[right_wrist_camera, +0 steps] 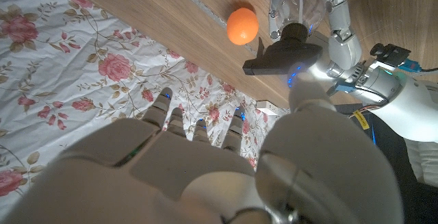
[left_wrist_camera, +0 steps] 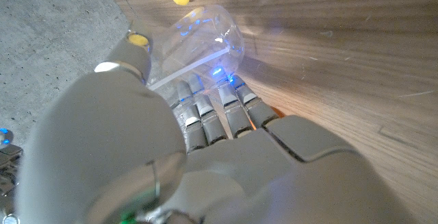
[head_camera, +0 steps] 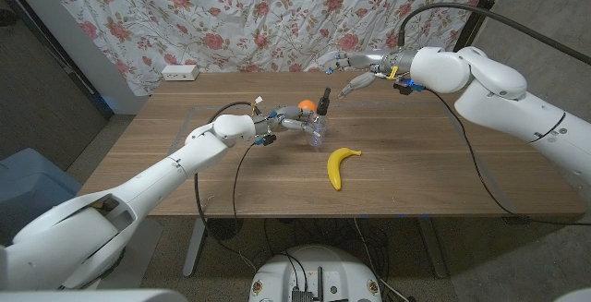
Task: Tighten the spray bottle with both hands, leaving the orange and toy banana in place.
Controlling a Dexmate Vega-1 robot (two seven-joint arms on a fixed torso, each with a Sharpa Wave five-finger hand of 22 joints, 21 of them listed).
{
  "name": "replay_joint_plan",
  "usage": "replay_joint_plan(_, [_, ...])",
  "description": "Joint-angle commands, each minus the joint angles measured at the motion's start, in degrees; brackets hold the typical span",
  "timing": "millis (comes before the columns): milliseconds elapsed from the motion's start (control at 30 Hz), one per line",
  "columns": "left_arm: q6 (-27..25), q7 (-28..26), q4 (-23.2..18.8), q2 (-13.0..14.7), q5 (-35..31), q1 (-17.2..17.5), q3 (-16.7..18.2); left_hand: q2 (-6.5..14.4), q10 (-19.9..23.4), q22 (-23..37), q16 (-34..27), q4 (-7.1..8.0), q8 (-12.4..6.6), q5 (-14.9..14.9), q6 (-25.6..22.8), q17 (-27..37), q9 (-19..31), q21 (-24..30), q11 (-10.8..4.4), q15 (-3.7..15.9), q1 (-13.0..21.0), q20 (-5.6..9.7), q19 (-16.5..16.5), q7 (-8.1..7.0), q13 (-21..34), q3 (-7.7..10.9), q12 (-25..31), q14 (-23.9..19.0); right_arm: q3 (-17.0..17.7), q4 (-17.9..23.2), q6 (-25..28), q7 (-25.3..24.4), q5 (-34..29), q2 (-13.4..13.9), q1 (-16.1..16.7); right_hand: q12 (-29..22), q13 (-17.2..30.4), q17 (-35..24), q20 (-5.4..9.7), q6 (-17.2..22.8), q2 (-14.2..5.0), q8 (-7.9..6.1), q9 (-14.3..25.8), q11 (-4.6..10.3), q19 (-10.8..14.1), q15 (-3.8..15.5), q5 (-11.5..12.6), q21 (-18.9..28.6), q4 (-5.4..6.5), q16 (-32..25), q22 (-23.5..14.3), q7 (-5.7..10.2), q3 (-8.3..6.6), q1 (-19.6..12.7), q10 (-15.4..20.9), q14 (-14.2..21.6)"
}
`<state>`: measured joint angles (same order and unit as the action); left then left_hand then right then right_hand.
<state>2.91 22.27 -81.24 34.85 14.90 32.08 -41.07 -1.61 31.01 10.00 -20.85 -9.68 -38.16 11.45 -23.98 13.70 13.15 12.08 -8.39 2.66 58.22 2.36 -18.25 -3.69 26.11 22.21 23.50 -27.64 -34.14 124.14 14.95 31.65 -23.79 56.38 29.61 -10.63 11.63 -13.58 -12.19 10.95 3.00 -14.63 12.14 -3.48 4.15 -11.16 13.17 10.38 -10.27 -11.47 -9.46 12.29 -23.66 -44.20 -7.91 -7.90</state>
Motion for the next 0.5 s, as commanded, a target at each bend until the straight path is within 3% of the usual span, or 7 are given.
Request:
replay_joint_plan(33, [-0.3, 0.0, -0.6, 0.4, -0.2, 0.2, 0.0, 3.4, 2.1, 0.2, -0.2, 0.05, -0.77, 0.4, -1.3, 0.2, 0.3, -0.1, -1.58, 8.31, 1.2, 3.81, -0.5, 0.62, 0.3, -0.45, 0.2, -0.4, -1.8, -0.2, 0.1, 5.2, -2.6, -2.0, -2.4, -0.2, 0.2, 0.0, -0.18, 0.2, 0.23, -0.29, 0.3, -0.12, -0.4, -0.44, 0.3, -0.2, 0.27, -0.2, -0.3, 0.26, -0.22, -0.8, -0.9, -0.5])
replay_joint_plan(500, [-0.9, -0.4, -1.1, 0.6, -0.8, 0.0, -0.1, 3.8, 2.5, 0.2, -0.3, -0.01, -1.13, 0.4, -1.4, 0.2, 0.2, -0.1, -1.57, 8.30, 1.6, 3.80, -0.6, 0.52, 0.6, -0.82, 0.2, -0.5, -5.1, -2.4, 0.2, 10.5, -5.1, -5.3, -6.0, -0.1, 0.2, -0.2, -0.14, 0.7, 0.23, -0.55, 0.4, -0.78, -0.9, -0.57, 0.0, -0.1, 0.77, -0.3, -0.3, 0.23, -0.13, -0.6, -2.0, -1.0])
